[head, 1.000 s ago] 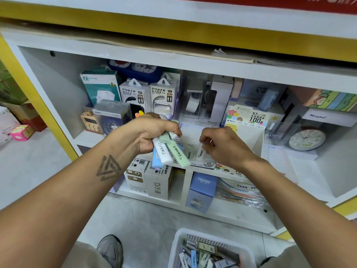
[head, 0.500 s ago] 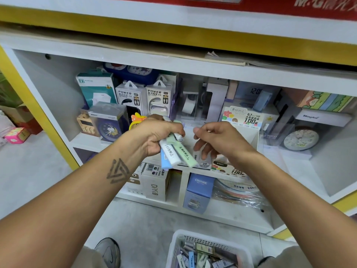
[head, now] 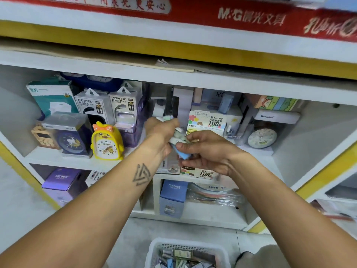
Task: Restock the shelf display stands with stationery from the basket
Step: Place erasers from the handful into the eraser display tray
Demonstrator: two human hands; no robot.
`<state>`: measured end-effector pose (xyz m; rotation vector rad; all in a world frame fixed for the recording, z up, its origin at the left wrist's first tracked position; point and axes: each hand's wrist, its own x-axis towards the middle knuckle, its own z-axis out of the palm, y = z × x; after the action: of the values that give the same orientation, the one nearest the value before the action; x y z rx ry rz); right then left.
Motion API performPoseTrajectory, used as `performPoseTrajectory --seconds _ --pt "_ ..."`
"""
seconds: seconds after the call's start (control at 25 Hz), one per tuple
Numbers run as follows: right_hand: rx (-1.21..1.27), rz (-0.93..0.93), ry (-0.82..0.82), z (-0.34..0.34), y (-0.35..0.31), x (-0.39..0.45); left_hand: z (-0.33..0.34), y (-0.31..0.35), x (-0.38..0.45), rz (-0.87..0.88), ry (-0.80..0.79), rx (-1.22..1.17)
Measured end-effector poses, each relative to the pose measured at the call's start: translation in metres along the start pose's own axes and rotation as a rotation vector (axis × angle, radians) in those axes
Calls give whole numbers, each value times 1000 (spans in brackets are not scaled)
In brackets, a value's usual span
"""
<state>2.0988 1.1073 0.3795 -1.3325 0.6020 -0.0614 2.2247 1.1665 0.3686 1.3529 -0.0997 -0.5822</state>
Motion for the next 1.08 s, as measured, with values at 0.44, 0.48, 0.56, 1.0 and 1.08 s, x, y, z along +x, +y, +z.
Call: performPoseTrajectory --seconds 0.44,0.48,0.56,1.0,1.08 --pt "63 -61 248 -53 -12 -9 40 -15 11 -112 75 -296" --pt "85 -59 262 -55 -12 -10 39 -15 12 -123 85 -312" --pt "107 -69 280 -57 -12 -11 39 -16 12 -129 118 -327" --pt "71 -125 397 -3 7 15 22 -13 21 118 365 -345" --pt "86 -129 396 4 6 19 16 -12 24 144 400 -328"
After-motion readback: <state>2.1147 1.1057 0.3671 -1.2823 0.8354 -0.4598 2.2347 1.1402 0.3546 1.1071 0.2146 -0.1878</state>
